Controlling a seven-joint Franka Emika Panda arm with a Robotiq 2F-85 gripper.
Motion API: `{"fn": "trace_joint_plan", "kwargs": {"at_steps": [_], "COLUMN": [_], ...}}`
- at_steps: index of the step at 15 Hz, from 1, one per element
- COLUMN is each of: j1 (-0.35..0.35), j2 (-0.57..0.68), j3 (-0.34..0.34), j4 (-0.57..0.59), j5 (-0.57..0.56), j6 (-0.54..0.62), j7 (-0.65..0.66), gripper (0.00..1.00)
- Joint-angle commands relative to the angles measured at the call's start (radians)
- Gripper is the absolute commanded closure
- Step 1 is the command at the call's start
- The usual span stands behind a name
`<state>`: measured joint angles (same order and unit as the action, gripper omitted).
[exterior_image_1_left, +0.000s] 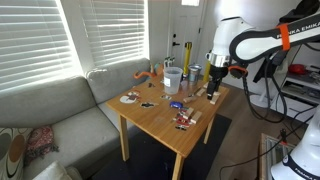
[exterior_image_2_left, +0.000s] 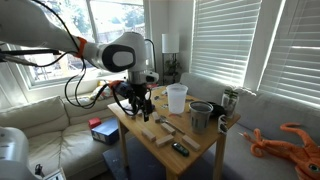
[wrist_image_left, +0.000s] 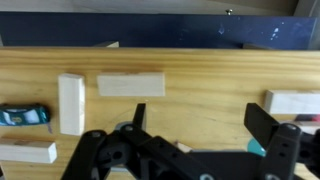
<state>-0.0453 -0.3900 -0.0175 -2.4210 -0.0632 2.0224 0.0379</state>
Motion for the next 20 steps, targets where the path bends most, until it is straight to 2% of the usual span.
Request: {"fn": "trace_joint_plan", "kwargs": {"at_steps": [1,3,4,9,14,20], "j1": [-0.041,-0.056,-0.045,-0.056,-0.058,-0.044], "j2": [-0.105,-0.127,-0.065,-0.098,-0.055,-0.001], "j3": [-0.058,-0.092,-0.069,-0.091,-0.107,-0.124], "j4": [-0.126,-0.164,-0.100,-0.142,-0.151,-0.145], "j5": [-0.065,-0.070,-0.051,-0.053,-0.092,-0.045], "j6": [0.028,0.056,0.018,0.042,0.141,0.214], "j7": [-0.106,-0.155,-0.109,-0.144,-0.206,-0.250], "gripper": [0.00,0.00,0.00,0.00,0.00,0.00]}}
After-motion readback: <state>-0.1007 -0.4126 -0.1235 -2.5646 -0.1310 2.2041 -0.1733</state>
